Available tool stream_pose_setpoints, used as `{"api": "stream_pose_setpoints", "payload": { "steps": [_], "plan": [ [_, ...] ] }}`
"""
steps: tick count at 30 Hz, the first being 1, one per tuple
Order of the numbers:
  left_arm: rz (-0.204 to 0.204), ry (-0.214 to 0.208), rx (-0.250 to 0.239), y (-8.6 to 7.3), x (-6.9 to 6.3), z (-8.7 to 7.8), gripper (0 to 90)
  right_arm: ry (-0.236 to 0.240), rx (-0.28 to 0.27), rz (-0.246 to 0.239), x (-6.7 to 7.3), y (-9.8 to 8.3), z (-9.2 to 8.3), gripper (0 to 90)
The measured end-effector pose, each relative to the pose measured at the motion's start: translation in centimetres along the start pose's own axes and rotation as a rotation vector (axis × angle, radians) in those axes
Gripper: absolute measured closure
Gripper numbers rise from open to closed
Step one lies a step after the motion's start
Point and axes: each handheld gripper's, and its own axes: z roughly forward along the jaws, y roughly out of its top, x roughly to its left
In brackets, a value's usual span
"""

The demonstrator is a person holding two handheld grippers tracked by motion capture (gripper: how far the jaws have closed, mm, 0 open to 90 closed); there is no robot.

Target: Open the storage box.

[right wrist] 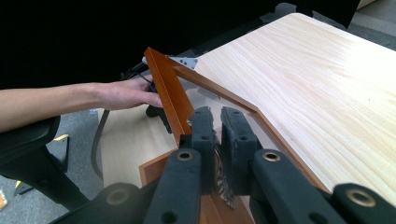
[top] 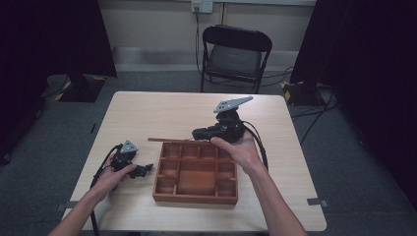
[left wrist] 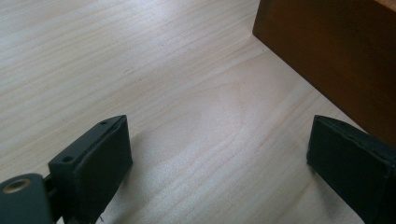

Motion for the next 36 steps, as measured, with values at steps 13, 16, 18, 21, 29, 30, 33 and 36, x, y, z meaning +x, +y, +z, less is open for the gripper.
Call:
{"api": "stream_pose_setpoints", "payload": {
  "steps": [13,16,18,21,29,30,33,36],
  "plan": [
    [0.000,0.000,0.000,0.00,0.00,0.00,5.8,0.002,0.006,-0.002,-0.02,0.03,0.00,84.3],
    [0.000,0.000,0.000,0.00,0.00,0.00,5.8,0.002,0.007,-0.002,-0.02,0.05,0.00,84.3],
    [0.000,0.000,0.000,0.00,0.00,0.00,5.8,0.003,0.007,-0.001,-0.04,0.07,0.00,84.3],
    [0.000,0.000,0.000,0.00,0.00,0.00,5.9,0.003,0.008,-0.001,-0.04,0.07,0.00,84.3],
    [-0.004,-0.003,0.000,-0.01,-0.02,0.02,5.8,0.008,0.007,0.001,-0.08,0.04,0.00,84.3],
    [-0.004,-0.003,0.000,-0.01,-0.02,0.02,5.8,0.008,0.007,0.002,-0.08,0.04,-0.01,84.3],
    [0.000,0.000,0.000,0.00,0.00,0.00,5.8,0.007,0.006,0.002,-0.08,0.04,0.00,84.3],
    [-0.001,0.000,0.000,0.00,0.00,0.00,5.8,0.007,0.008,0.002,-0.07,0.05,0.00,84.3]
  ]
}}
